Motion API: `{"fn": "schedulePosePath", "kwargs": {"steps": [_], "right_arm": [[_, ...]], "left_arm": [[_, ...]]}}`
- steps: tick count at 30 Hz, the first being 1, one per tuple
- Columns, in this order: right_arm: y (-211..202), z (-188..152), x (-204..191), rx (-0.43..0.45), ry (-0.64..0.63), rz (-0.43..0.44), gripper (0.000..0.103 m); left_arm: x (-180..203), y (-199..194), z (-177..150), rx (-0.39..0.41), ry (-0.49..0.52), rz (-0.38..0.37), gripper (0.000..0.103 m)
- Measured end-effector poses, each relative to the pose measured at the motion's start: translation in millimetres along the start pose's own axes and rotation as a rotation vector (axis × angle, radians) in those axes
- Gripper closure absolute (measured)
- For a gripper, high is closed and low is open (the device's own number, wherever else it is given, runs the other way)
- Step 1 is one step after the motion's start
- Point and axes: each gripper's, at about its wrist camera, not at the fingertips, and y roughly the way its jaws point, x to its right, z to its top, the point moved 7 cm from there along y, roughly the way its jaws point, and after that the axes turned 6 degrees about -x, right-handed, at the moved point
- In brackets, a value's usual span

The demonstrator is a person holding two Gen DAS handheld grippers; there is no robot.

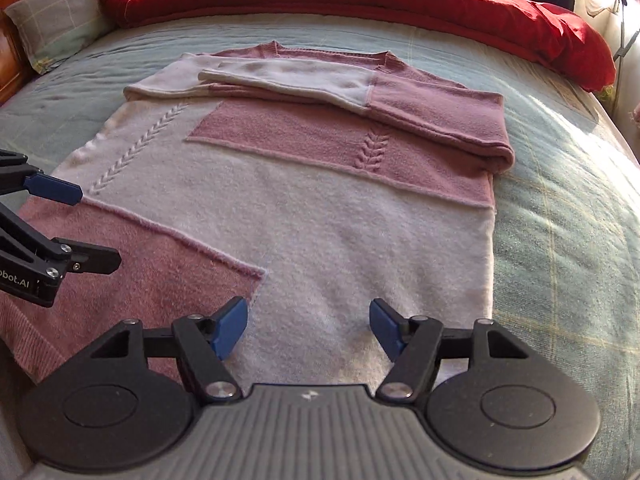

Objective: Fold clothes

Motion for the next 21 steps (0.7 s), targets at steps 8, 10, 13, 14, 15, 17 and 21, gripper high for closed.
{"fn": "schedulePosePath", "kwargs": {"steps": [8, 10, 13, 14, 15, 17, 21], "right_arm": [[-7, -26, 32, -0.073, 0.014, 0.021, 0.018], [-12, -22, 31, -0.074, 0.013, 0.03, 0.018], [-16, 0, 4, -0.042, -0.042, 0.081, 0.018], [-17, 7, -5, -0.031, -0.061, 0.098, 0.018], [-16, 15, -17, -0.021, -0.087, 0.114, 0.018], [-8, 29, -44, -0.009, -0.157, 0.135, 0.018], [21, 32, -69, -0.046, -0.253, 0.109, 0.016]], "left_arm": [[-19, 1, -34, -0.068, -0.036, -0.056, 0.006], [-24, -5, -37, -0.085, -0.045, -0.073, 0.006], [-35, -16, -26, -0.074, -0.114, -0.126, 0.006], [-39, -17, -21, -0.072, -0.141, -0.147, 0.006], [-42, -18, -16, -0.071, -0.168, -0.167, 0.006], [-47, -18, -8, -0.073, -0.211, -0.209, 0.006], [-53, 4, -7, -0.116, -0.274, -0.244, 0.006]]}}
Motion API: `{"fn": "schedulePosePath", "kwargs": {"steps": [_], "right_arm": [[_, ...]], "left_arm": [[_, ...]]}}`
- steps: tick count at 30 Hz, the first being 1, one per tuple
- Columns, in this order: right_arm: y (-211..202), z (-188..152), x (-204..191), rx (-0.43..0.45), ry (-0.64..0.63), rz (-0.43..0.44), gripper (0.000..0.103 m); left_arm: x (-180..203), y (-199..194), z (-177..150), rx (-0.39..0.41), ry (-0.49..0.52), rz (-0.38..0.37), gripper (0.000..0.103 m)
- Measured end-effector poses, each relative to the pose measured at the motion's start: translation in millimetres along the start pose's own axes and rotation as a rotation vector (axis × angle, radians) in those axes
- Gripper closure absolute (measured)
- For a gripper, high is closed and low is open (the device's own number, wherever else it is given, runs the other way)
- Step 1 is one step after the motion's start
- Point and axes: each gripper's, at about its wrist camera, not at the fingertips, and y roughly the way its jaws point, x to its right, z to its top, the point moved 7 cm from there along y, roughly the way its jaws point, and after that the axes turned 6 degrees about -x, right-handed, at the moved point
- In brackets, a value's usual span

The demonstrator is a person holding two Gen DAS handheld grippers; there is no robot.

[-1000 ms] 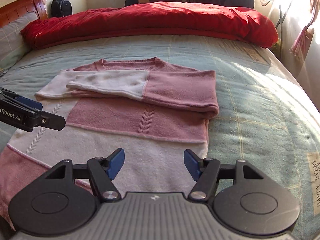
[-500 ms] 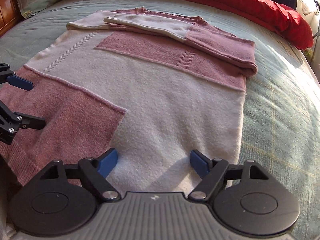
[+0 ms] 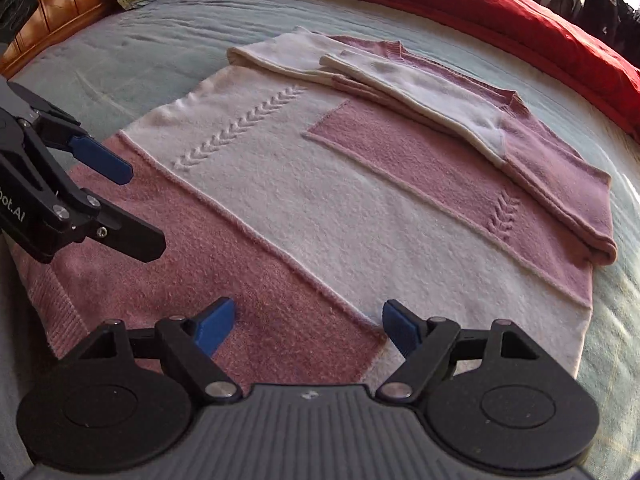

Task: Fold clothes
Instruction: 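Move both open grippers toward the pink ribbed hem of the sweater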

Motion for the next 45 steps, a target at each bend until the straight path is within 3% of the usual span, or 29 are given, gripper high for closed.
{"fn": "schedulePosePath", "kwargs": {"steps": [3, 7, 11, 18, 23, 27, 30, 37, 40, 45], "right_arm": [[1, -12, 3, -0.014, -0.025, -0.015, 0.006], [-12, -33, 15, -0.046, -0.002, -0.013, 0.005], [-30, -30, 35, -0.014, 0.092, -0.004, 0.005], [-29, -48, 70, -0.024, 0.427, 0.211, 0.005], [-35, -73, 84, -0.015, 0.54, 0.198, 0.005], [-48, -59, 91, 0.028, 0.549, 0.136, 0.005], [-51, -47, 90, 0.065, 0.567, 0.158, 0.005], [-28, -66, 75, 0.019, 0.598, 0.093, 0.005], [-29, -75, 73, 0.029, 0.618, 0.098, 0.0], [-30, -81, 75, 0.047, 0.658, 0.113, 0.0]], "left_arm": [[-10, 7, -2, 0.009, -0.023, -0.009, 0.006], [-8, 0, 1, -0.009, -0.03, -0.003, 0.006], [14, -13, 6, 0.015, 0.026, -0.006, 0.006], [37, 5, -9, -0.032, 0.067, -0.018, 0.006], [27, 6, -15, 0.006, -0.001, 0.003, 0.006], [41, -9, 1, 0.078, 0.016, 0.041, 0.006], [54, -19, 11, 0.134, 0.037, 0.053, 0.006], [78, -2, -11, 0.119, 0.032, 0.009, 0.006], [79, 11, -32, 0.083, 0.015, 0.031, 0.006], [89, 6, -52, 0.101, 0.048, 0.072, 0.006]]}}
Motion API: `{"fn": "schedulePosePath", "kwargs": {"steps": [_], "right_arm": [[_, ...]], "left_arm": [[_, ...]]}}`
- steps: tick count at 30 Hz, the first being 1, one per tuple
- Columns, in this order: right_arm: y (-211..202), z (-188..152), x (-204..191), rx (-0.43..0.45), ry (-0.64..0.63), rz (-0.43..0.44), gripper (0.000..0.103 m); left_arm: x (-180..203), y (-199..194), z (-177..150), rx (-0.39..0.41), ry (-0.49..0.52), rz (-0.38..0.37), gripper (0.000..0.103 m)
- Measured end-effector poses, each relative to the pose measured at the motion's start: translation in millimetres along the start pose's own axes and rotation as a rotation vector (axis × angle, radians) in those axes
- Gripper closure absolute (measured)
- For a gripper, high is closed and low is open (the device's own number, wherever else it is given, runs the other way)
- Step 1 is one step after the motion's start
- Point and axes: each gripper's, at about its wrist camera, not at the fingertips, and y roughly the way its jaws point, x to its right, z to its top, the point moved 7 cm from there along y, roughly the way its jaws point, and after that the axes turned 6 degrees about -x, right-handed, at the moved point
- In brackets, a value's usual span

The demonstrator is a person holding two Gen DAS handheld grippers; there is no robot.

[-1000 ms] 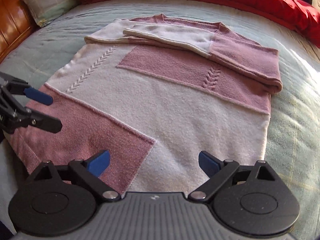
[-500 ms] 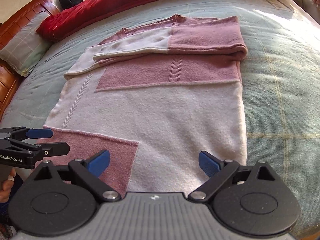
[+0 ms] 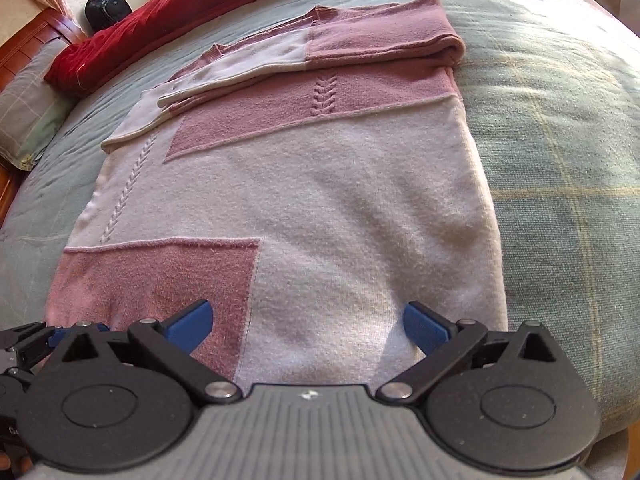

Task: Fold clothes
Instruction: 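Move both open grippers toward the pink ribbed hem of the sweater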

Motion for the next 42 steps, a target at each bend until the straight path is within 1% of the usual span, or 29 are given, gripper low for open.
{"fn": "schedulePosePath", "kwargs": {"steps": [2, 4, 5, 7, 8, 9, 10, 11, 12, 14, 15, 17, 18, 21, 23, 24, 26, 30, 33, 36, 42], "right_arm": [[0, 0, 1, 0.005, 0.009, 0.005, 0.0], [0, 0, 2, 0.009, 0.017, 0.01, 0.0], [-1, -1, 2, 0.01, 0.022, 0.013, 0.0], [-1, -2, 4, 0.014, 0.031, 0.02, 0.0], [-2, -2, 5, 0.016, 0.035, 0.023, 0.0], [-2, -2, 5, 0.017, 0.037, 0.025, 0.0], [-2, -3, 5, 0.019, 0.039, 0.027, 0.0], [-2, -3, 5, 0.02, 0.041, 0.027, 0.0], [-2, -3, 5, 0.02, 0.042, 0.027, 0.0], [-3, -3, 5, 0.017, 0.04, 0.028, 0.0], [-3, -4, 5, 0.016, 0.039, 0.028, 0.0], [-4, -4, 6, 0.015, 0.046, 0.032, 0.0], [-4, -4, 7, 0.016, 0.055, 0.036, 0.0], [-4, -3, 8, 0.015, 0.064, 0.039, 0.0], [-3, -3, 9, 0.013, 0.068, 0.04, 0.0], [-3, -3, 9, 0.012, 0.069, 0.04, 0.0], [-2, -2, 9, 0.011, 0.073, 0.041, 0.0], [-2, -2, 10, 0.009, 0.081, 0.044, 0.0], [-1, -2, 9, 0.007, 0.078, 0.036, 0.0], [0, -2, 6, 0.005, 0.062, 0.016, 0.0], [-2, -3, 6, 0.008, 0.056, 0.011, 0.0]], "left_arm": [[5, -8, -1, 0.016, 0.031, -0.003, 0.006], [-5, -19, 11, 0.066, 0.045, 0.019, 0.006], [-16, -24, 21, 0.099, 0.036, 0.029, 0.006], [-46, -29, 41, 0.128, -0.032, 0.019, 0.006], [-63, -28, 48, 0.13, -0.078, 0.003, 0.006], [-79, -26, 55, 0.129, -0.127, -0.016, 0.006], [-97, -22, 58, 0.118, -0.189, -0.018, 0.006], [-116, -17, 59, 0.105, -0.254, -0.015, 0.006], [-129, -13, 58, 0.087, -0.287, -0.002, 0.006], [-151, -7, 53, 0.051, -0.332, 0.032, 0.006], [-156, -7, 51, 0.04, -0.335, 0.022, 0.006], [-163, -16, 49, 0.034, -0.357, -0.047, 0.007], [-164, -22, 48, 0.027, -0.365, -0.064, 0.007], [-159, -31, 46, -0.008, -0.344, -0.111, 0.006], [-154, -29, 39, -0.066, -0.338, -0.143, 0.006], [-153, -27, 34, -0.099, -0.336, -0.149, 0.006], [-156, -21, 21, -0.15, -0.336, -0.113, 0.006], [-157, -28, 6, -0.151, -0.377, -0.127, 0.006], [-140, -38, 7, -0.13, -0.34, -0.176, 0.006], [-126, -32, -1, -0.167, -0.284, -0.173, 0.006], [-120, -27, -23, -0.209, -0.309, -0.143, 0.005]]}}
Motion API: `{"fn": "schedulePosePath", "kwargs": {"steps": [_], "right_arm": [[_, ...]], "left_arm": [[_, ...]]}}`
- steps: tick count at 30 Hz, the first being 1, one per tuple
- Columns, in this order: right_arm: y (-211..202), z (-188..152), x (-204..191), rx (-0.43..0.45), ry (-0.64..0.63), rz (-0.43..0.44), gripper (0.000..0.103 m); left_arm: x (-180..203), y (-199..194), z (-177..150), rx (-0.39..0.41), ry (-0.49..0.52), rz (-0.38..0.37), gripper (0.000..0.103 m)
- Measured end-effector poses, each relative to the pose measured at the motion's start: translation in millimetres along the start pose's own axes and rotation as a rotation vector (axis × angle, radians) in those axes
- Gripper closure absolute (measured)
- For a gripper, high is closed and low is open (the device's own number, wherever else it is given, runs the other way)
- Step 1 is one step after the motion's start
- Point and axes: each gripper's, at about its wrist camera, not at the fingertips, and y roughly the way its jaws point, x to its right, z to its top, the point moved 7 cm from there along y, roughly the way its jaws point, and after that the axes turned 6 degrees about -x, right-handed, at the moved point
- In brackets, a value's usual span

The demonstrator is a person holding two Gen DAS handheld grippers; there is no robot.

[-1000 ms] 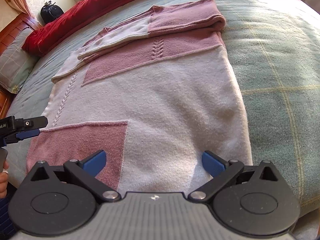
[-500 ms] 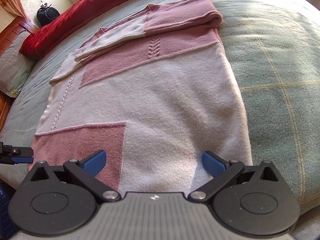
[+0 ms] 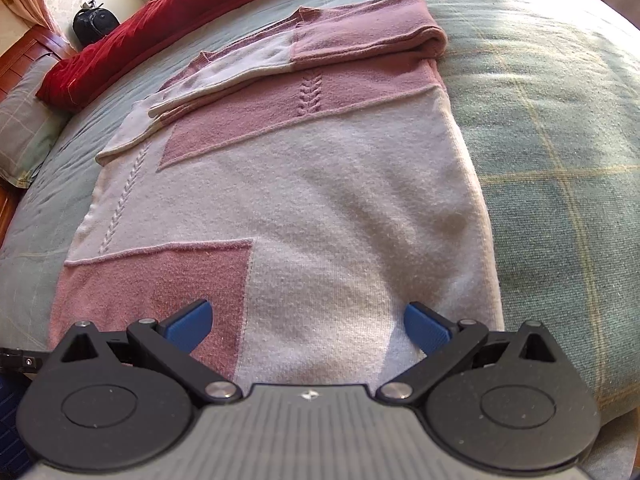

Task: Fold clothes
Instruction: 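Move both open grippers toward the pink ribbed hem of the sweater, then lower both grippers onto the pink hem edge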

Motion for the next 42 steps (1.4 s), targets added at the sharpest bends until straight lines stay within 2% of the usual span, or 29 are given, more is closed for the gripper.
{"fn": "schedulePosePath", "kwargs": {"steps": [4, 11, 13, 16, 19, 21, 24, 27, 29, 34, 37, 39, 42], "right_arm": [[1, 0, -1, -0.003, -0.006, -0.007, 0.0], [-7, 10, -6, 0.005, -0.032, 0.014, 0.0], [-17, 25, -12, 0.036, -0.094, 0.017, 0.0], [-33, 51, -28, 0.079, -0.273, 0.001, 0.0], [-27, 57, -44, 0.058, -0.479, 0.012, 0.0], [-12, 46, -48, 0.024, -0.549, 0.027, 0.0], [14, 24, -44, -0.048, -0.578, 0.011, 0.002], [25, 8, -39, -0.038, -0.596, -0.018, 0.0], [25, 6, -40, -0.045, -0.596, -0.034, 0.0], [27, 14, -44, -0.079, -0.563, -0.069, 0.0], [22, 20, -50, -0.093, -0.541, -0.056, 0.0], [18, 24, -54, -0.102, -0.55, -0.05, 0.0], [10, 29, -61, -0.107, -0.58, -0.052, 0.0]], "left_arm": [[22, -12, 1, 0.029, 0.065, -0.009, 0.005], [83, -21, 30, 0.211, 0.339, 0.112, 0.005], [99, -26, 41, 0.27, 0.427, 0.147, 0.005], [121, -35, 56, 0.375, 0.588, 0.204, 0.005], [133, -26, 62, 0.432, 0.716, 0.264, 0.005], [128, -12, 60, 0.41, 0.709, 0.252, 0.005], [106, 21, 46, 0.322, 0.649, 0.231, 0.005], [82, 46, 29, 0.246, 0.621, 0.259, 0.005], [75, 45, 21, 0.278, 0.625, 0.231, 0.004], [82, 29, 13, 0.269, 0.677, 0.221, 0.005], [103, 17, -9, 0.269, 0.847, 0.185, 0.005], [115, 16, -30, 0.254, 0.997, 0.18, 0.005], [124, 25, -59, 0.228, 1.155, 0.186, 0.005]]}}
